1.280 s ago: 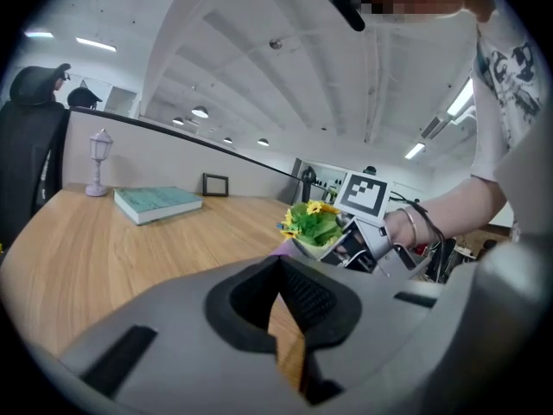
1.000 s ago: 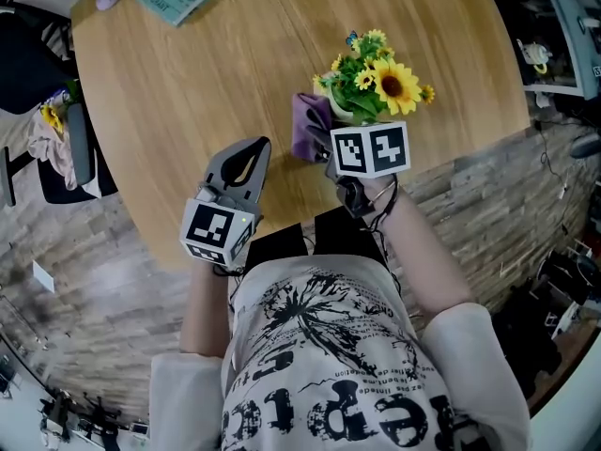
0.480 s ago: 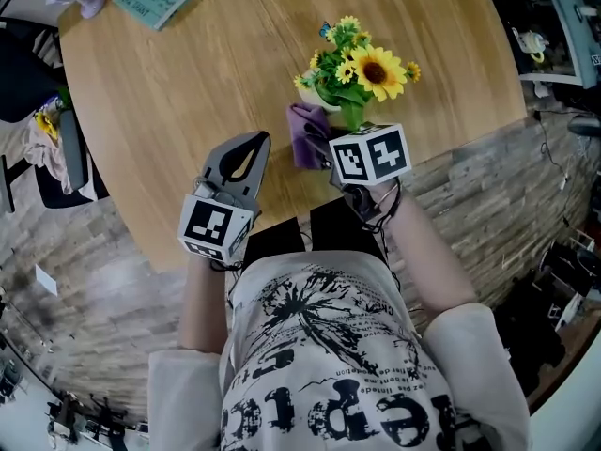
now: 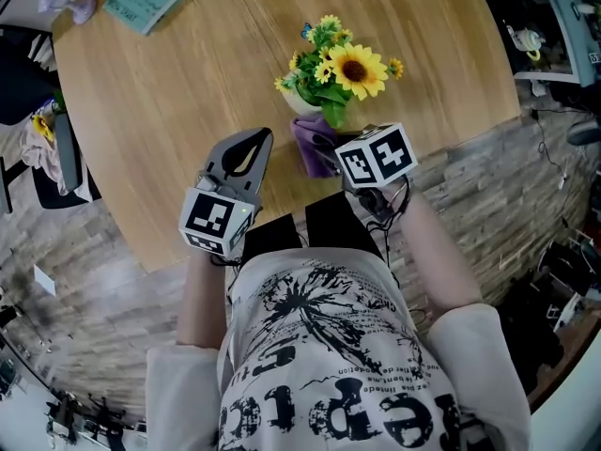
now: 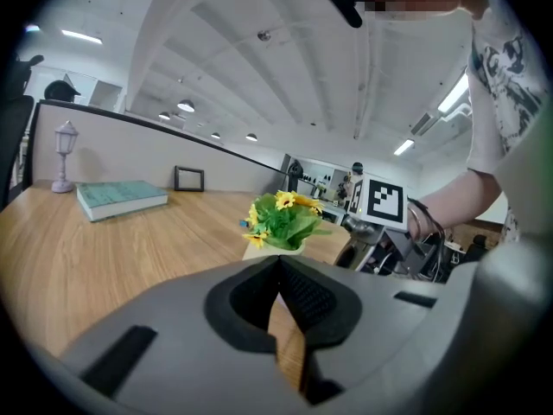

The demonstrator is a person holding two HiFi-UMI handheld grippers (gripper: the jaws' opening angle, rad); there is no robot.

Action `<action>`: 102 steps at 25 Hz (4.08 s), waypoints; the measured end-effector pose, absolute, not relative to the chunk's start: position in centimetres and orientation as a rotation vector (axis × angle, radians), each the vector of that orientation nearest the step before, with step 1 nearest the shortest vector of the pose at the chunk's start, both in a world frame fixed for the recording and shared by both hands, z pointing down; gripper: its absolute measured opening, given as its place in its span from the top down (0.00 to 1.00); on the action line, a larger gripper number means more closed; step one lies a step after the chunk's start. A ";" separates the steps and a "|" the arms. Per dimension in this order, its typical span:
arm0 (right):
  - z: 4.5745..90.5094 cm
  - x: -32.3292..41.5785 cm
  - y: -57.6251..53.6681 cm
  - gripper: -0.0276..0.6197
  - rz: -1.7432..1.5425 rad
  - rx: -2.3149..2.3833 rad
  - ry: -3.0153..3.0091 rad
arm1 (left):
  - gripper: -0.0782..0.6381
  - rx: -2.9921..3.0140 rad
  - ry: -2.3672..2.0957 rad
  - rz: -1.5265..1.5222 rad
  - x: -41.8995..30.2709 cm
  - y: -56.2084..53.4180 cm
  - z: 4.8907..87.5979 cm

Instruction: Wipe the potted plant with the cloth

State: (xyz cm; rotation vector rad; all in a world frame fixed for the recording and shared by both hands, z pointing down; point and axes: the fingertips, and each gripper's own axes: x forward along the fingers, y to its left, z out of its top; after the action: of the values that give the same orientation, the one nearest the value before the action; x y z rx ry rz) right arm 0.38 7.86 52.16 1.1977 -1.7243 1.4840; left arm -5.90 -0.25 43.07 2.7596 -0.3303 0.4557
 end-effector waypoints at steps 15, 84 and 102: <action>50.1 15.0 9.1 0.83 1.123 1.356 -1.489 | 0.39 2.737 -0.312 0.449 -1.2 0.7 45.4; 36.8 5.7 -3.9 0.83 0.975 1.503 -2.275 | 0.15 2.853 -0.359 0.481 1.8 -7.0 31.5; 34.4 1.3 -4.9 0.84 0.513 1.269 -2.417 | 0.15 2.866 -0.242 0.413 3.0 -6.8 29.0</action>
State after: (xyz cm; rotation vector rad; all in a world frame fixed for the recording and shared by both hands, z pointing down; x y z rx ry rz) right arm 1.31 -4.92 34.43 1.2685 -2.4167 0.5131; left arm 2.99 -6.79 28.98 2.8663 -0.2416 0.4126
